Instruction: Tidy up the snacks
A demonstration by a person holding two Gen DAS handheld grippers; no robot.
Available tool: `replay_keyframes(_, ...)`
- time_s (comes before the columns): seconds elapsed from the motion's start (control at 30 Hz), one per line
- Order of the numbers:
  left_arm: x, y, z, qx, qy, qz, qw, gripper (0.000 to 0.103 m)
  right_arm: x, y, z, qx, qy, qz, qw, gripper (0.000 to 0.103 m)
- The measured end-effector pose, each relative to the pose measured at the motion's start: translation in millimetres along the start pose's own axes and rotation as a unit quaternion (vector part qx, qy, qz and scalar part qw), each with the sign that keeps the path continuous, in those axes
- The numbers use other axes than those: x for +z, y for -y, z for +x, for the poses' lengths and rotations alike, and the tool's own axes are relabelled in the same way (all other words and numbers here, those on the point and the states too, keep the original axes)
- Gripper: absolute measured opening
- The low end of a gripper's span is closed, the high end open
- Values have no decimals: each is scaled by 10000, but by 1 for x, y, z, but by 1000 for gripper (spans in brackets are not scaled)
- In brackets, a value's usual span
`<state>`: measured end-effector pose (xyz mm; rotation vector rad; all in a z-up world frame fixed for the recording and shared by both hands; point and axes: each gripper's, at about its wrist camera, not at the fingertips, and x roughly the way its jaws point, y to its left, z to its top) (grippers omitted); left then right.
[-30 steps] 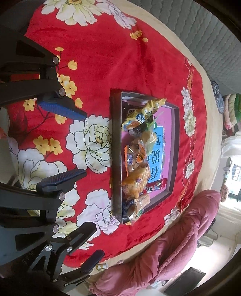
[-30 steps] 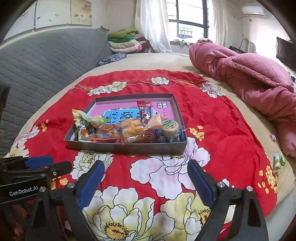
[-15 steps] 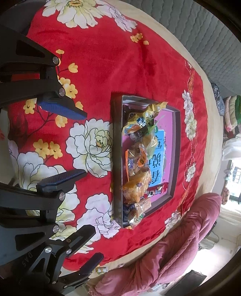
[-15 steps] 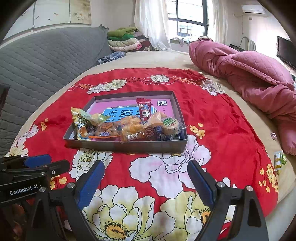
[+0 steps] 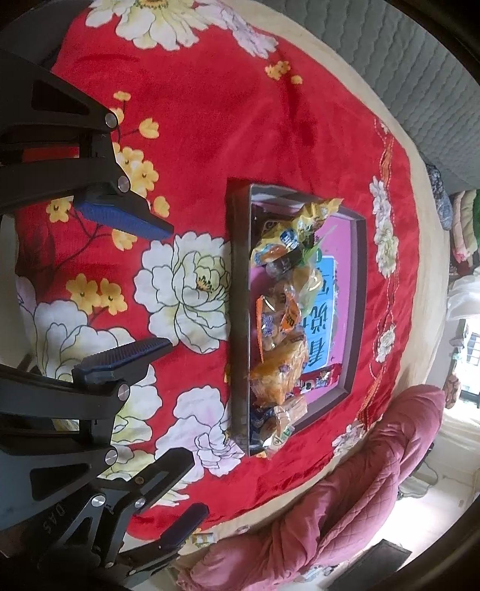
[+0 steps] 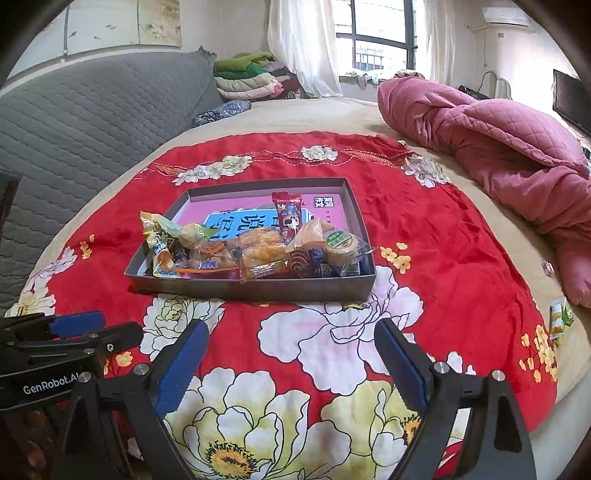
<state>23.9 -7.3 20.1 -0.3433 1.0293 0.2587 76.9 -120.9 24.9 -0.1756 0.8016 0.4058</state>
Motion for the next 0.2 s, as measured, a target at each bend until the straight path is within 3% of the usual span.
replay_keyframes(0.2, 9, -10, 3, -110, 215, -116, 9996, 57, 1, 11, 12, 78, -134, 249, 9996, 91)
